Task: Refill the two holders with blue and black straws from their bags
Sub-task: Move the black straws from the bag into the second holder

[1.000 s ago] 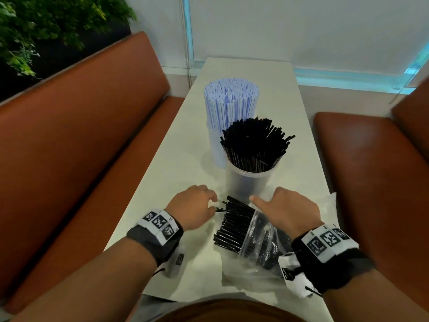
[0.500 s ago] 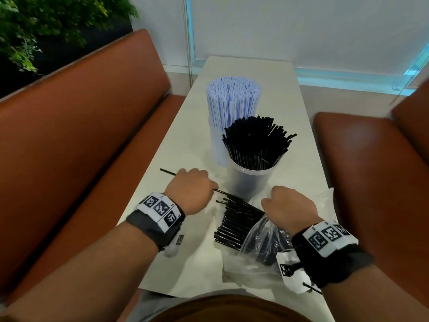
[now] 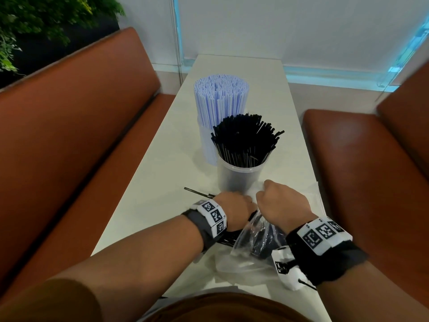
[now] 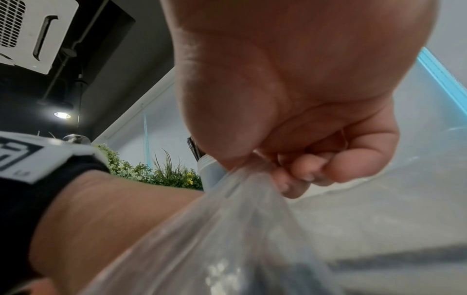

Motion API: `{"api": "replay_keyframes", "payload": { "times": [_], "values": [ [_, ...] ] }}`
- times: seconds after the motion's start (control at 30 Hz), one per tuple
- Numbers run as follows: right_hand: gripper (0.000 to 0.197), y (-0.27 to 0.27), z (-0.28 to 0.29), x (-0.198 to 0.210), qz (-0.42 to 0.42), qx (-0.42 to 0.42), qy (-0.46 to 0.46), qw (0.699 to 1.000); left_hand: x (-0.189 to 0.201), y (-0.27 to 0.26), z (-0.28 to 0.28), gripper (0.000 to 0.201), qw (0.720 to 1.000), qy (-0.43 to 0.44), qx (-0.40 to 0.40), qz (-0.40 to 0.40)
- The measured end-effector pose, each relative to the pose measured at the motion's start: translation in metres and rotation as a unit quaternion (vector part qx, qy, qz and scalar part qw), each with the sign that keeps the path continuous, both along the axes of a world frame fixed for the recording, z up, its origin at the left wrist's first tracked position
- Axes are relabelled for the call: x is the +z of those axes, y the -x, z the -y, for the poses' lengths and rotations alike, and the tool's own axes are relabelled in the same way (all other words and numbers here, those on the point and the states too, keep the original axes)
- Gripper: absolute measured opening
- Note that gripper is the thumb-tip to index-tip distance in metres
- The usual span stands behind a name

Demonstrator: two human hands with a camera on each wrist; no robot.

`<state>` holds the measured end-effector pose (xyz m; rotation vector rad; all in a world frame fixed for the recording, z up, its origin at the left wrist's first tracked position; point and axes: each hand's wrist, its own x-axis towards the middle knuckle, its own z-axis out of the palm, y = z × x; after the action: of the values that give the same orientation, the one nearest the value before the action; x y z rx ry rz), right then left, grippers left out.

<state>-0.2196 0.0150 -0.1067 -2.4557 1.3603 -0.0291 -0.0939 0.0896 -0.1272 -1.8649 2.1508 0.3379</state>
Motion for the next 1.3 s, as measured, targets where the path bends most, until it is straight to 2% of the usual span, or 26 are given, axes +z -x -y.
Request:
{"api": "replay_keyframes", "payload": {
  "times": [0.27, 0.37, 0.47, 0.6, 0.73, 0.8, 0.87, 0.93, 1.0, 1.07, 1.17, 1.23, 1.3],
  "values": [
    [0.015, 0.001, 0.007, 0.003, -0.009, 0.006, 0.009, 1.000, 0.011, -0.015, -0.006, 0.027, 0.994, 0.075, -0.037, 0.071],
    [0.016, 0.002, 0.008, 0.001, 0.018, -0.001, 0.013, 1.000, 0.014, -0.033, -0.016, 0.022, 0.994, 0.100, -0.010, 0.050],
    [0.025, 0.002, 0.005, -0.001, 0.039, -0.004, 0.010, 0.999, 0.012, -0.052, -0.029, 0.019, 0.995, 0.095, 0.023, 0.030],
    [0.036, 0.004, 0.005, -0.003, 0.069, -0.006, 0.011, 0.998, 0.004, -0.080, -0.049, 0.026, 0.994, 0.084, 0.068, -0.007],
    [0.030, 0.005, 0.005, -0.006, 0.060, -0.001, 0.023, 0.998, 0.000, -0.108, -0.070, 0.029, 0.988, 0.087, 0.117, -0.056],
    [0.027, 0.004, 0.003, -0.005, 0.112, -0.001, 0.039, 0.993, -0.002, -0.124, -0.081, 0.027, 0.984, 0.093, 0.136, -0.070],
    [0.024, 0.002, -0.003, 0.001, 0.237, 0.010, 0.053, 0.970, -0.003, -0.135, -0.092, 0.029, 0.980, 0.098, 0.151, -0.086],
    [0.023, -0.001, -0.012, 0.009, 0.382, 0.024, 0.034, 0.923, -0.002, -0.138, -0.098, 0.033, 0.976, 0.106, 0.158, -0.104],
    [0.031, -0.006, -0.022, 0.015, 0.493, 0.034, -0.024, 0.869, 0.002, -0.130, -0.097, 0.035, 0.971, 0.133, 0.152, -0.126],
    [0.040, -0.013, -0.032, 0.019, 0.519, 0.054, -0.084, 0.849, 0.010, -0.113, -0.088, 0.034, 0.965, 0.169, 0.133, -0.152],
    [0.037, -0.020, -0.043, 0.018, 0.467, 0.076, -0.139, 0.870, 0.024, -0.080, -0.067, 0.031, 0.960, 0.219, 0.093, -0.147],
    [0.031, -0.019, -0.042, 0.020, 0.483, 0.062, -0.112, 0.866, 0.032, -0.064, -0.055, 0.031, 0.960, 0.234, 0.088, -0.126],
    [0.026, -0.016, -0.036, 0.027, 0.528, 0.013, -0.074, 0.846, 0.037, -0.054, -0.046, 0.031, 0.958, 0.246, 0.098, -0.113]
  ]
}}
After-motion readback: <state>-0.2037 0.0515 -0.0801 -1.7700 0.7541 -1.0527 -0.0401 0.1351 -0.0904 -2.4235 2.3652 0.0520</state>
